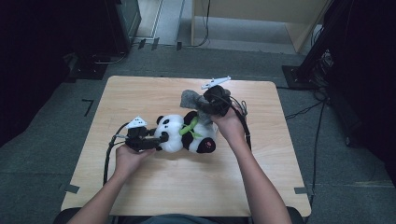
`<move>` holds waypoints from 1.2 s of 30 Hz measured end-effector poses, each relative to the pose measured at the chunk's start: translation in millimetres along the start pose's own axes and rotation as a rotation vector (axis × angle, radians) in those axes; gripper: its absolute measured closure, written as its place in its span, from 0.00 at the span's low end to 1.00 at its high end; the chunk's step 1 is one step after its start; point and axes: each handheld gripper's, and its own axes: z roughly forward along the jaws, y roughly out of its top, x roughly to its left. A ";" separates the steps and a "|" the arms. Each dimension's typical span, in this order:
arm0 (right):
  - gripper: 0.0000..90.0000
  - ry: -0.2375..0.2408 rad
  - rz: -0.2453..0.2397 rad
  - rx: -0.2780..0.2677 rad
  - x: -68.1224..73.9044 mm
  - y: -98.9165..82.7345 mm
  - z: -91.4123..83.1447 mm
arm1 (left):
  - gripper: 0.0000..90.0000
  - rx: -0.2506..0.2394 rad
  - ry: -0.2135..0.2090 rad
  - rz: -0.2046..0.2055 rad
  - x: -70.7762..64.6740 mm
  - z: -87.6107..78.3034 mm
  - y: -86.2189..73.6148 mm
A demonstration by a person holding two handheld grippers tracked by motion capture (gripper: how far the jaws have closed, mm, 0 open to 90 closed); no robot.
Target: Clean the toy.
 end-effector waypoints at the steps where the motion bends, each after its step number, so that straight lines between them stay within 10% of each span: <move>1: 0.87 0.006 0.000 -0.006 1.9 2.2 -1.7 | 0.47 -0.001 0.000 0.000 0.1 0.1 0.0; 9: 0.87 0.124 -0.027 -0.031 38.2 21.0 7.8 | 0.47 -0.005 -0.002 -0.001 0.3 0.0 -0.3; 18: 0.86 0.213 -0.094 0.099 86.8 9.8 53.5 | 0.47 -0.001 0.000 0.007 -0.1 -0.9 -0.2; 29: 0.87 0.238 -0.136 0.133 85.3 -11.7 48.6 | 0.48 0.008 -0.010 0.006 0.6 -0.4 0.5; 36: 0.87 0.235 -0.089 0.149 58.7 -20.3 34.2 | 0.49 0.007 -0.007 0.012 0.1 -0.1 1.5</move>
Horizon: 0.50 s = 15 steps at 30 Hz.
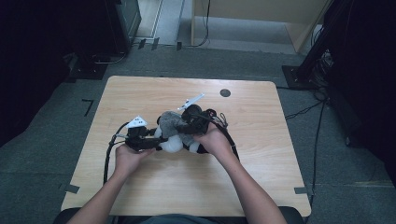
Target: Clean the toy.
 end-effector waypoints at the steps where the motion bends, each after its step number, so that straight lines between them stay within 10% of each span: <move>1: 0.87 0.001 0.008 -0.003 -2.7 -1.3 -1.8 | 0.49 0.000 0.000 0.000 -0.1 0.0 0.1; 15: 0.87 -0.073 0.057 -0.051 -19.0 -5.2 -23.6 | 0.49 -0.012 -0.005 0.008 0.2 -0.9 -2.5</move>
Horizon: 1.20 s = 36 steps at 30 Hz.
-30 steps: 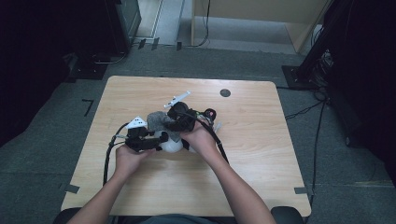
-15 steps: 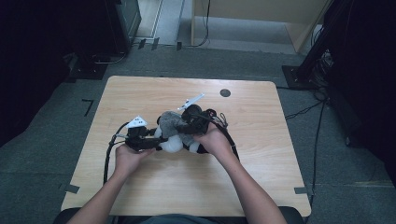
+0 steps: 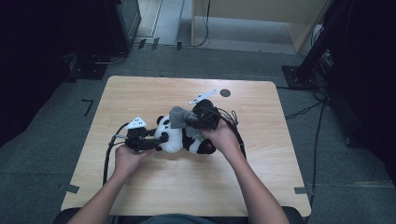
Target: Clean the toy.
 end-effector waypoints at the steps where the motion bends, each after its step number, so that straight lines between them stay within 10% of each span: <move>1: 0.87 -0.009 0.004 -0.009 -0.8 1.2 -3.2 | 0.49 0.000 0.000 0.000 0.1 -0.1 -0.1; 18: 0.87 -0.129 0.102 -0.234 -46.5 5.2 -68.8 | 0.49 -0.006 0.009 0.010 -1.4 -0.1 -0.9; 25: 0.87 -0.117 0.145 -0.127 -58.5 -22.3 -35.5 | 0.49 -0.002 0.008 0.006 -1.3 0.0 -0.5; 36: 0.85 -0.032 0.220 -0.171 -68.2 -36.7 -24.5 | 0.49 0.004 0.006 0.001 -0.5 0.5 0.7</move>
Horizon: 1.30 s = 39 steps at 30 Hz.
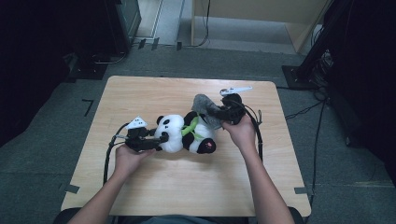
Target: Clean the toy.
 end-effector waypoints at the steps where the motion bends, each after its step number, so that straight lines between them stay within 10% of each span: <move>1: 0.85 0.005 0.000 -0.008 -0.9 -1.2 0.3 | 0.49 0.000 0.000 0.000 0.1 0.1 0.1; 22: 0.84 0.000 0.027 -0.109 -23.2 -31.1 -9.2 | 0.48 -0.001 -0.009 -0.004 -0.3 -0.3 0.1; 34: 0.85 -0.071 0.089 -0.047 -46.0 -43.3 -12.4 | 0.48 -0.002 -0.008 0.009 0.3 -0.3 0.1; 39: 0.85 -0.078 0.099 -0.120 -47.1 -39.0 -31.2 | 0.48 -0.002 -0.003 0.011 -0.6 -0.5 0.1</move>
